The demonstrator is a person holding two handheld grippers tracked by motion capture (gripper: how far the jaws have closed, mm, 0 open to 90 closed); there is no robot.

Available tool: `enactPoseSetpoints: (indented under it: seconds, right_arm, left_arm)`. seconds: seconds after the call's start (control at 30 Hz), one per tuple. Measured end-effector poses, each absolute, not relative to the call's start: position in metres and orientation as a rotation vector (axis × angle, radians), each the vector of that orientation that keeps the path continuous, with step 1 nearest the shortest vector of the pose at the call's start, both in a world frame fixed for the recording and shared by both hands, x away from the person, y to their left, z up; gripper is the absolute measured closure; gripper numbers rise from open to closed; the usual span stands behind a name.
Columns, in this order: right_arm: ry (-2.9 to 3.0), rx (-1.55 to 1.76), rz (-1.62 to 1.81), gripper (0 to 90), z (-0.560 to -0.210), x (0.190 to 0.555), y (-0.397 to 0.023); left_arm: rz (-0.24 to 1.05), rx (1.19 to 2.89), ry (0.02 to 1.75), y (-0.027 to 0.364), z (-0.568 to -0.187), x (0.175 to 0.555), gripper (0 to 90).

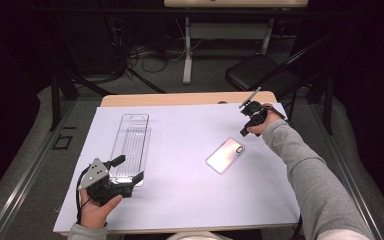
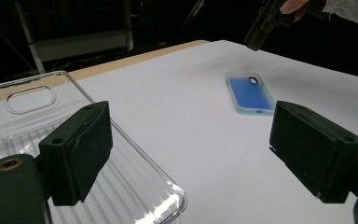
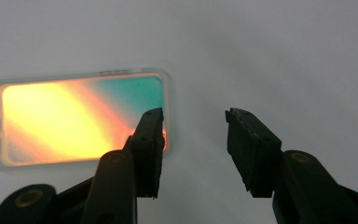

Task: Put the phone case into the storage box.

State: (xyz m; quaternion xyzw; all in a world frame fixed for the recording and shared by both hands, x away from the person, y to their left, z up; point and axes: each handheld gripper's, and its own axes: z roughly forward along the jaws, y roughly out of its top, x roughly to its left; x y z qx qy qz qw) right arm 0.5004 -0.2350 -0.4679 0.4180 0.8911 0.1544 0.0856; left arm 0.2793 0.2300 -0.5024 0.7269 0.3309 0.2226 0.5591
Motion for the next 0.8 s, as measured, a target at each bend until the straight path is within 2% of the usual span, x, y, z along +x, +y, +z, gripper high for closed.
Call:
enactPoseSetpoints:
  seconds: [0.43, 0.8]
  right_arm:
    - [2.678, 1.271, 0.430, 57.8, -0.488, 0.511, -0.231]
    - [2.712, 1.300, 0.415, 63.9, -0.505, 0.516, -0.219]
  left_arm:
    - [0.525, 1.714, 0.781, 0.230, -0.503, 0.280, 13.3]
    - [0.521, 1.717, 0.784, 0.231, -0.503, 0.280, 13.4]
